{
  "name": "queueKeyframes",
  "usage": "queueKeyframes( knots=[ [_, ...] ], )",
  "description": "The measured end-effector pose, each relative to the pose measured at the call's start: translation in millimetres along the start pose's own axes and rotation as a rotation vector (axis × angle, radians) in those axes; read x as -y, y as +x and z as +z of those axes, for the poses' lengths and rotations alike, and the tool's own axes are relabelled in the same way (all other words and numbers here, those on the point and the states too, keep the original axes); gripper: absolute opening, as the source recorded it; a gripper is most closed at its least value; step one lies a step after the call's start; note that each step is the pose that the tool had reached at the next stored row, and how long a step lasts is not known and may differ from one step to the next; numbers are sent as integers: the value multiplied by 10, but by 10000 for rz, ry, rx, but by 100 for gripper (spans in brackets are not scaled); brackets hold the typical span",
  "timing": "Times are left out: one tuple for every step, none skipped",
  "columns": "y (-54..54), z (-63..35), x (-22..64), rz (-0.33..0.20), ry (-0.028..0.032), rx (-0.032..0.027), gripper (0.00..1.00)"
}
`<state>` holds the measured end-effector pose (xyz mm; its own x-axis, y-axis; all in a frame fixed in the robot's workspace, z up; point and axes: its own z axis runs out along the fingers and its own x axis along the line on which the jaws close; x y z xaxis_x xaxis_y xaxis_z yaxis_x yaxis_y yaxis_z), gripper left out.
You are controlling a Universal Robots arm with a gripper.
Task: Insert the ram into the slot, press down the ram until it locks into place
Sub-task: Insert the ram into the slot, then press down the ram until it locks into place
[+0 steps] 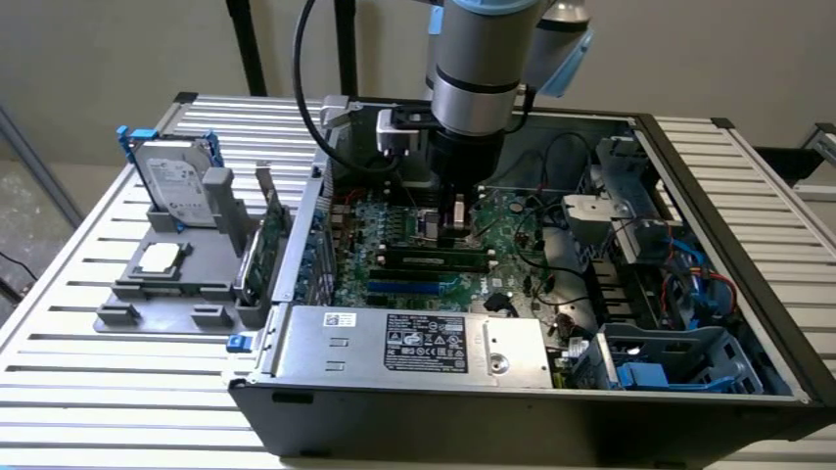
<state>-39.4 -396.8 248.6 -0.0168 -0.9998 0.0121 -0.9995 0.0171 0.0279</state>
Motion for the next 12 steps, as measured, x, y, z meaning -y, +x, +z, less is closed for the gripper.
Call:
queueKeyframes(
  knots=[
    [0, 0, 0, 0, 0, 0, 11],
    [0, 0, 0, 0, 0, 0, 11],
    [0, 0, 0, 0, 0, 0, 11],
    [0, 0, 0, 0, 0, 0, 11],
    [0, 0, 0, 0, 0, 0, 11],
    [0, 0, 0, 0, 0, 0, 11],
    [0, 0, 0, 0, 0, 0, 11],
    [0, 0, 0, 0, 0, 0, 11],
    [0, 0, 0, 0, 0, 0, 11],
    [0, 0, 0, 0, 0, 0, 11],
    [0, 0, 0, 0, 0, 0, 11],
    [0, 3, 0, 0, 0, 0, 11]
  ],
)
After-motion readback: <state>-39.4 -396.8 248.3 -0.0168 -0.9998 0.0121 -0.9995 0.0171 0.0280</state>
